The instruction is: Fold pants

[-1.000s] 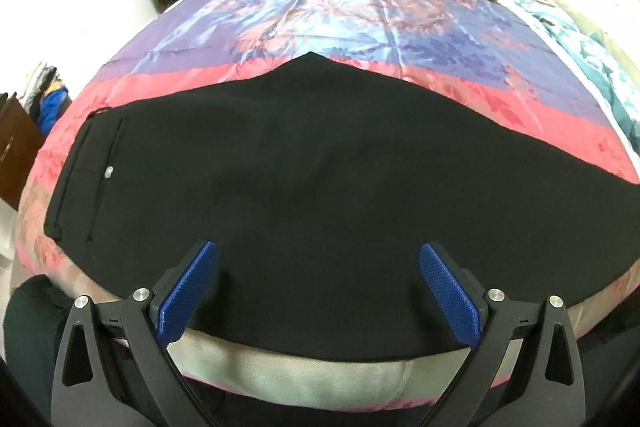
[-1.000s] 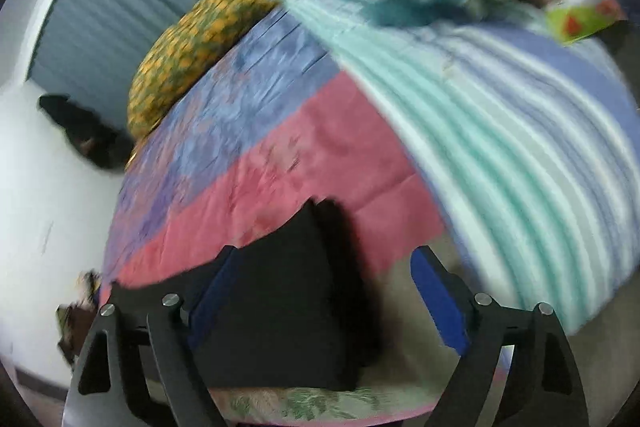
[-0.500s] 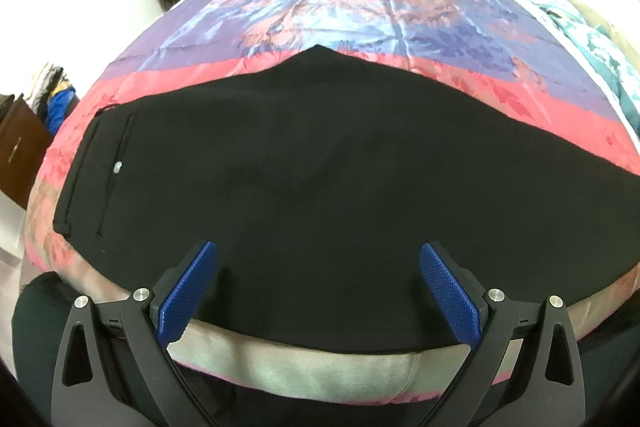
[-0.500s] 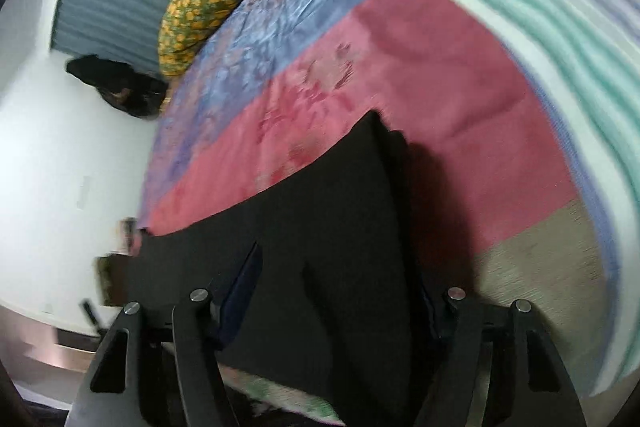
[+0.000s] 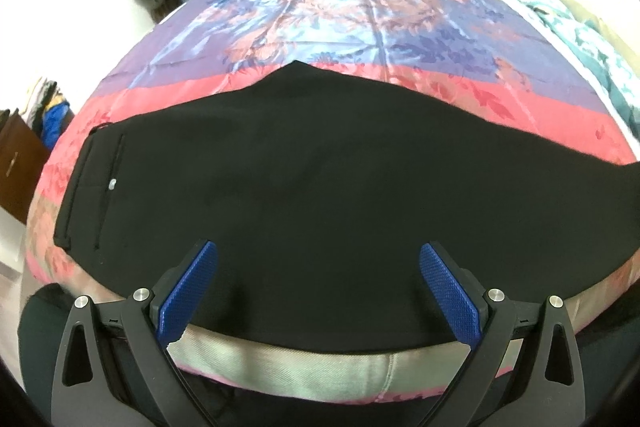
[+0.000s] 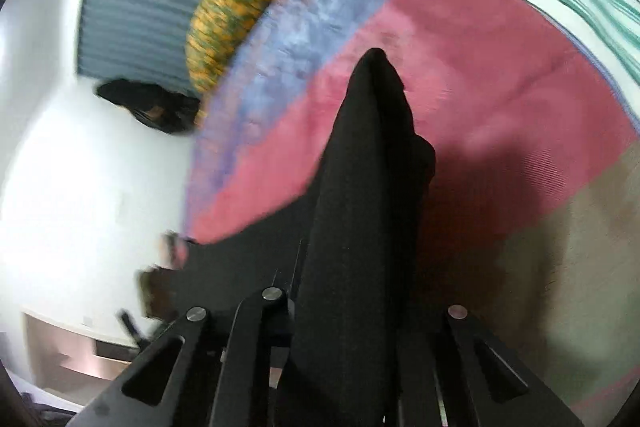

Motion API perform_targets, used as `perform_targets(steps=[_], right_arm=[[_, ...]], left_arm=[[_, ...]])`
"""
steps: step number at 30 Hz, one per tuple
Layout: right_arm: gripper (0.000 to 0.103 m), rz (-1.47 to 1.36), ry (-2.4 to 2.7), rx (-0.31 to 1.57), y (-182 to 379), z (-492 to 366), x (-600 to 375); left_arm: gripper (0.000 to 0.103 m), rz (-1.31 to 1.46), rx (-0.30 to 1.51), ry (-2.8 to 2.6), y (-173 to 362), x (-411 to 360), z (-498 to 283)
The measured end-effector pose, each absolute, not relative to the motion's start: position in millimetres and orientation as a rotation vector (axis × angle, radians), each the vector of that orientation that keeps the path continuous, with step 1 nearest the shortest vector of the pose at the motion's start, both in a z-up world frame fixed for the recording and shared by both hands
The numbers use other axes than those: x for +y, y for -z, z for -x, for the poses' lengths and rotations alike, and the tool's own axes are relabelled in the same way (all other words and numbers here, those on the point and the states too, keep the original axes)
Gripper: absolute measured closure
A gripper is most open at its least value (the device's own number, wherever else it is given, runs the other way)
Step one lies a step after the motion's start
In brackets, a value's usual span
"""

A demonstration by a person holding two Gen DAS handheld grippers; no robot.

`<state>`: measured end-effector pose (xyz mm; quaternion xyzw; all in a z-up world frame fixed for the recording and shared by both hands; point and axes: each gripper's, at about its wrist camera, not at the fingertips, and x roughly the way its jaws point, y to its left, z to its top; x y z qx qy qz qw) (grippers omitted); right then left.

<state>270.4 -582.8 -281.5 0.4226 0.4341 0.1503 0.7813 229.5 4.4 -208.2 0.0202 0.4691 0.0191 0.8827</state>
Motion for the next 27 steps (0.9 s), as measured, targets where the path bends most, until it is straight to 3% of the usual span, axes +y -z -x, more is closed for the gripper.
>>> perform_targets(steps=[8, 16, 24, 26, 27], right_arm=[[0.089, -1.107, -0.497, 0.772, 251.7, -269.2, -517.2], [0.089, -1.072, -0.621, 0.817, 239.3, -307.1, -360.9], [0.089, -1.071, -0.616, 0.861, 263.7, -344.5, -204.3], [0.086, -0.958, -0.583, 0.902, 266.2, -351.2, -161.5], [0.078, -0.887, -0.558, 0.923, 268.1, -352.3, -146.7]], left_arm=[[0.002, 0.046, 0.971, -0.052, 214.2, 32.7, -223.1], [0.002, 0.127, 0.949, -0.061, 216.5, 75.8, -208.4], [0.002, 0.249, 0.927, -0.095, 211.9, 109.1, -201.1], [0.002, 0.259, 0.929, -0.107, 213.1, 112.9, -202.3], [0.002, 0.268, 0.93, -0.116, 214.1, 114.8, -203.1]])
